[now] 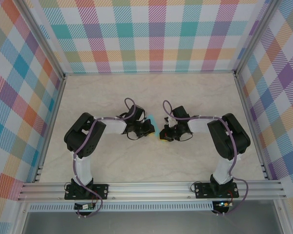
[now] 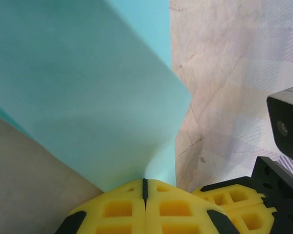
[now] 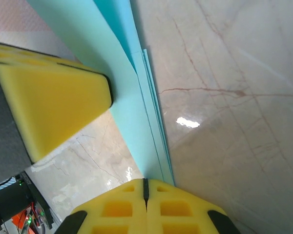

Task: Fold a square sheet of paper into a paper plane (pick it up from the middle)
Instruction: Fold the wing for the fifth time at the center of the table.

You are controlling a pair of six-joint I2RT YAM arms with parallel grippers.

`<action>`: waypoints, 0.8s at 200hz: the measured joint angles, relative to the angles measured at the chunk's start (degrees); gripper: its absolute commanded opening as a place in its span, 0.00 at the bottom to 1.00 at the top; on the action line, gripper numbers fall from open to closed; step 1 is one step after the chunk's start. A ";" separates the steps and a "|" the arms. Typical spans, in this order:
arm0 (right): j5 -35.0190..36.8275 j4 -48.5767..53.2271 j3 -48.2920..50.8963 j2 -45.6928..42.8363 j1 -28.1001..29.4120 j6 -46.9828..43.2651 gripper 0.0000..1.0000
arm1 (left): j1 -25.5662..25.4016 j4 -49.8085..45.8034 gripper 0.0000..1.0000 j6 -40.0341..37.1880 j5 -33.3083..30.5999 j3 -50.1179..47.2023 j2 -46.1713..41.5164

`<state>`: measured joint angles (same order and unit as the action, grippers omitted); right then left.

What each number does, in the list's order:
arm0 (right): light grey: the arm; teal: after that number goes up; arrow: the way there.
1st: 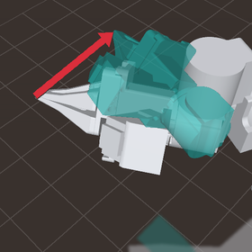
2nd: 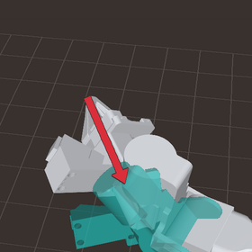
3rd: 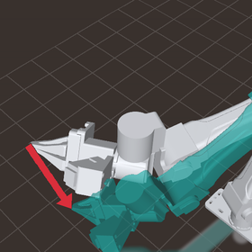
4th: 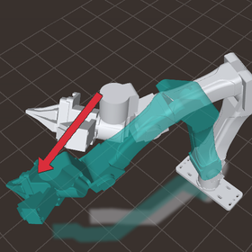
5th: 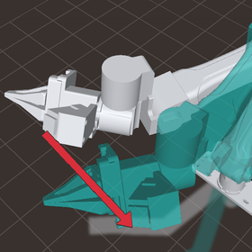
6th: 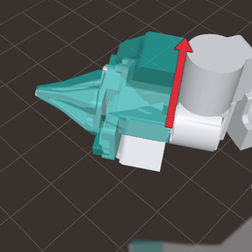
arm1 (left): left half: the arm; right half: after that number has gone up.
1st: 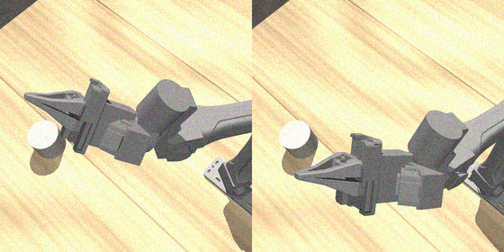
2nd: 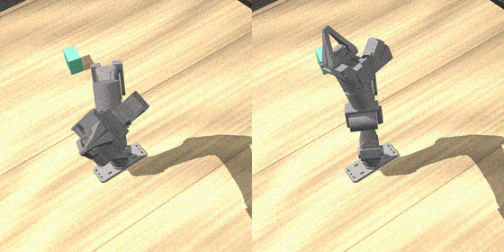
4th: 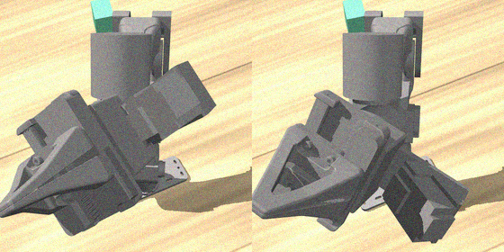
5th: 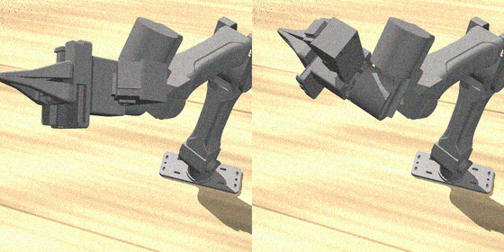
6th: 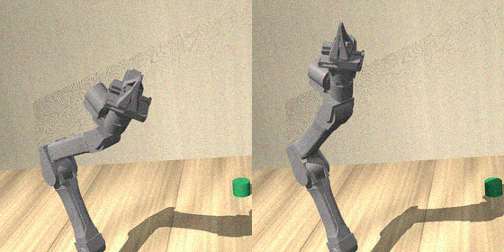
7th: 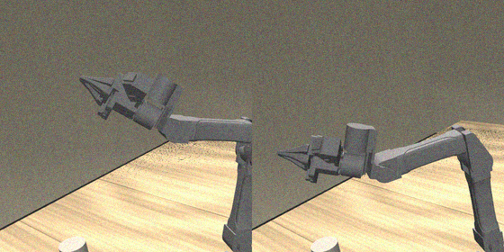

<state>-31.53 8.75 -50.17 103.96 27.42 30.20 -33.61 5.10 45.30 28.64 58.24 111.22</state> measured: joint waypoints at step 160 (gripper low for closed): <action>2.75 4.00 -2.84 1.01 0.37 -0.04 0.00 | 10.91 -9.01 0.05 -11.61 -0.20 7.78 3.10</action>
<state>-28.77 12.75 -53.01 104.97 27.79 30.15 -22.70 -3.90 33.69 28.45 66.02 114.32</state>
